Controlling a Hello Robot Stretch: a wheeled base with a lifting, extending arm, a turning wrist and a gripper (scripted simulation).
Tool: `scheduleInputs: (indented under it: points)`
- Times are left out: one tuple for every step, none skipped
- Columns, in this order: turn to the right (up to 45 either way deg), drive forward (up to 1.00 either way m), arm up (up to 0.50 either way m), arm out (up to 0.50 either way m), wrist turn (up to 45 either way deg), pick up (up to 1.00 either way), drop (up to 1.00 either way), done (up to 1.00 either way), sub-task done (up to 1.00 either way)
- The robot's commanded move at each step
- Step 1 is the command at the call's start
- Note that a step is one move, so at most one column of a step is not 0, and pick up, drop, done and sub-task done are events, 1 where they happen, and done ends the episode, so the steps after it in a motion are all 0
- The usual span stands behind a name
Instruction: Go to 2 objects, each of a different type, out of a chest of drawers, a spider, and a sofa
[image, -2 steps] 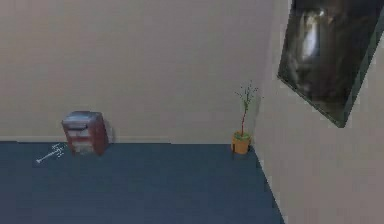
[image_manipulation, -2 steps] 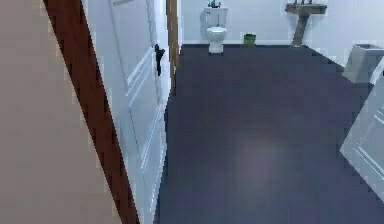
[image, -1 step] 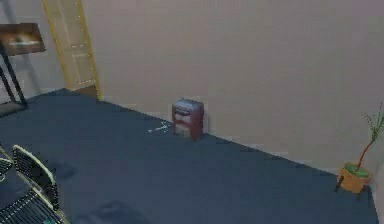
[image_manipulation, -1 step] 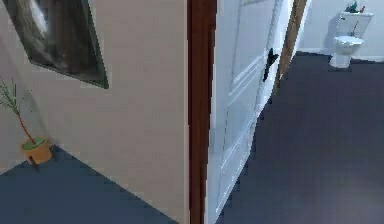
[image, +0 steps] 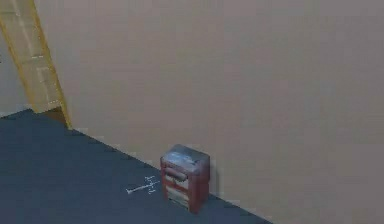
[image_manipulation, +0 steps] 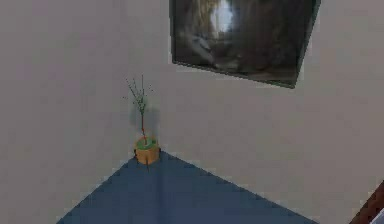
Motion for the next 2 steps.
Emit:
scheduleInputs:
  points:
    - [-45.0, 0.00, 0.00, 0.00, 0.0, 0.00, 0.00, 0.00, 0.00]
    - [0.0, 1.00, 0.00, 0.00, 0.0, 0.00, 0.00, 0.00, 0.00]
